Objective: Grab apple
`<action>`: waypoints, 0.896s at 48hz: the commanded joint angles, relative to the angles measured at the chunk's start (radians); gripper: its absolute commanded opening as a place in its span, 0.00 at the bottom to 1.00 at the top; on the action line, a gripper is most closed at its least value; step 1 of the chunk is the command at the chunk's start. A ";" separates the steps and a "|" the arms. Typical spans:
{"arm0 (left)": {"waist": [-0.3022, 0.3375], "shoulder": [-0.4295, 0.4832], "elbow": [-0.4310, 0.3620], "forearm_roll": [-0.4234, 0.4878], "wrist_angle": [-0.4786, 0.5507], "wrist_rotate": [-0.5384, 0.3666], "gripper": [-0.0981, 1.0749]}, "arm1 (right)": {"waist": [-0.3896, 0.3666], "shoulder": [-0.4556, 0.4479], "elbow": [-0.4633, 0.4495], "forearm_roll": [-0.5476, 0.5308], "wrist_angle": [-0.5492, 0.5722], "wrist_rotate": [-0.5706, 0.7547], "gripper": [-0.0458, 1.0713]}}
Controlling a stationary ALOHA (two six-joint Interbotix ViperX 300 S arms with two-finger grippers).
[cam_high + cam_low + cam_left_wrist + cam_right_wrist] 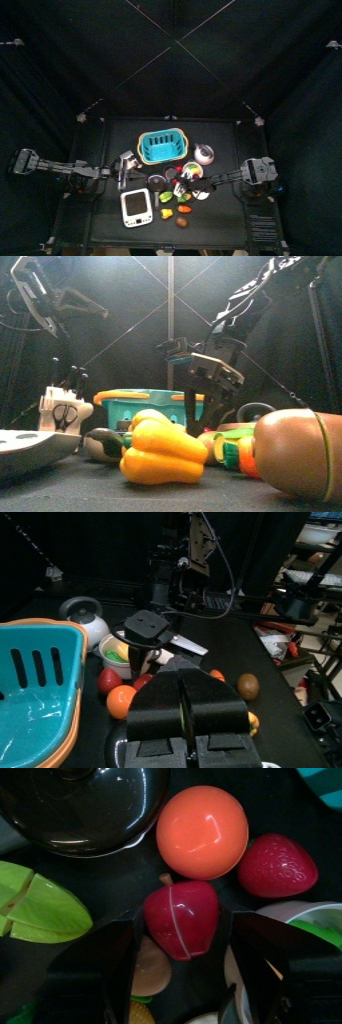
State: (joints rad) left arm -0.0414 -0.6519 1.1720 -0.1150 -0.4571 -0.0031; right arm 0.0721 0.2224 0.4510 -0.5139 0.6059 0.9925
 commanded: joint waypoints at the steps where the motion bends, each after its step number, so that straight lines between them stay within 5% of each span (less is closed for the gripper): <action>1: 0.000 0.000 -0.017 0.000 -0.005 0.002 0.09 | -0.009 0.029 0.008 0.009 0.003 0.000 0.81; 23: 0.002 0.000 -0.017 0.000 -0.005 0.002 0.09 | -0.006 0.009 -0.003 0.009 0.012 -0.005 0.65; 43: 0.000 0.000 -0.015 0.000 -0.005 0.002 0.09 | 0.015 -0.084 -0.018 0.002 0.066 -0.006 0.64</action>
State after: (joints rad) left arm -0.0430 -0.6504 1.1720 -0.1150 -0.4587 -0.0015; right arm 0.0828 0.1887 0.4464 -0.5077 0.6673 0.9848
